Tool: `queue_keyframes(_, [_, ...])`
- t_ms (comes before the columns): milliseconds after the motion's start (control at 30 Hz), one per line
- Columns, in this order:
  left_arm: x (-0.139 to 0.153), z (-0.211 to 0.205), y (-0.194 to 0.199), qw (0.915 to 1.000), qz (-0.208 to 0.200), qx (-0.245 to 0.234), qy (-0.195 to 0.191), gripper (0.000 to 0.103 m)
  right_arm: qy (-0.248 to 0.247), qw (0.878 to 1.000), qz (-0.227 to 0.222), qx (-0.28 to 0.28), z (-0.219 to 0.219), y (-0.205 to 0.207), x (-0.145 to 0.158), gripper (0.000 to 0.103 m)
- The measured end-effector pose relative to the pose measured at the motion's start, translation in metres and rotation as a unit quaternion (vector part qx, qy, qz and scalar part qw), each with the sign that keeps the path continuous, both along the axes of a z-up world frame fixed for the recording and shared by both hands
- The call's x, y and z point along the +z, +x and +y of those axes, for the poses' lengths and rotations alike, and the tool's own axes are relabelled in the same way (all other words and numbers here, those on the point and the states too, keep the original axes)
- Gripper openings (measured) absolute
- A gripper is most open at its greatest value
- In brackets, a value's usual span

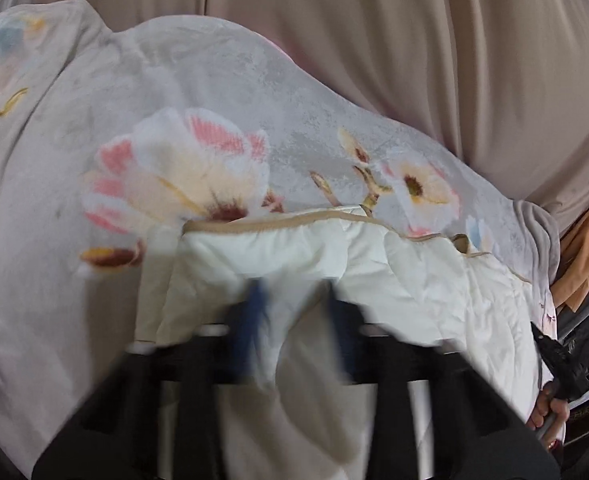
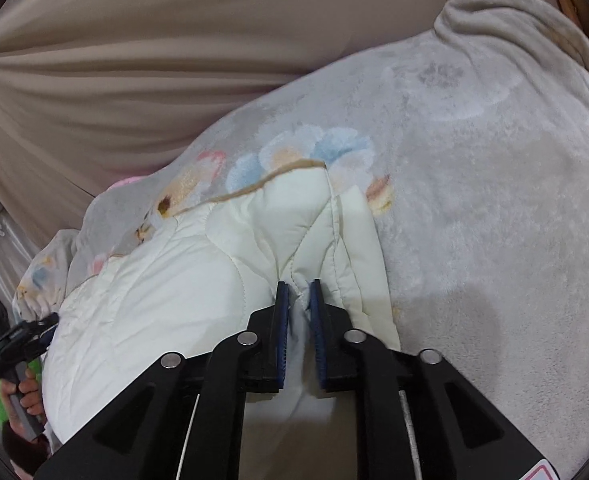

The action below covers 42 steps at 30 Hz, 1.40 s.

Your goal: Fold large clothes

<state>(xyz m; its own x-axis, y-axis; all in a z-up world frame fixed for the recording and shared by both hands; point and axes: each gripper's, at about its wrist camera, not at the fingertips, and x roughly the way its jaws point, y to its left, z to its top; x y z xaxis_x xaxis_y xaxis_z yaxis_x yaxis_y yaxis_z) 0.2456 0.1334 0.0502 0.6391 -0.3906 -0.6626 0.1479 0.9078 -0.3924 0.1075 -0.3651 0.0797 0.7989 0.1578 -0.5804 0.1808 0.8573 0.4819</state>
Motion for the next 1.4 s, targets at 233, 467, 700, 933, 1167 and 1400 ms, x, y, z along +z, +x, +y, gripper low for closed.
queue_keyframes(233, [-0.016, -0.032, 0.042, 0.9979, -0.006, 0.011, 0.064, 0.0, -0.022, 0.999, 0.015, -0.022, -0.01, 0.005, -0.009, 0.002])
queue_keyframes(467, [-0.026, -0.022, 0.051, 0.9988, 0.008, 0.025, 0.041, 0.0, -0.032, 0.998, 0.036, -0.028, -0.007, 0.006, -0.022, 0.004])
queue_keyframes(700, [0.021, 0.017, -0.039, 0.9948, -0.054, 0.079, -0.033, 0.059, -0.049, 0.995, -0.043, -0.074, 0.004, -0.054, 0.039, 0.019])
queue_keyframes(933, [0.017, 0.052, -0.113, 0.9919, -0.036, 0.112, -0.048, 0.073, -0.152, 0.979, -0.038, 0.128, 0.158, -0.008, 0.066, 0.016])
queue_keyframes(1167, [-0.035, 0.072, -0.137, 0.9882, 0.021, 0.127, -0.084, 0.073, -0.152, 0.969, 0.05, 0.191, 0.223, 0.047, 0.003, 0.01])
queue_keyframes(1400, [-0.052, 0.07, -0.129, 0.9861, 0.032, 0.135, -0.091, 0.087, -0.188, 0.964, 0.034, 0.184, 0.233, 0.038, -0.014, 0.009])
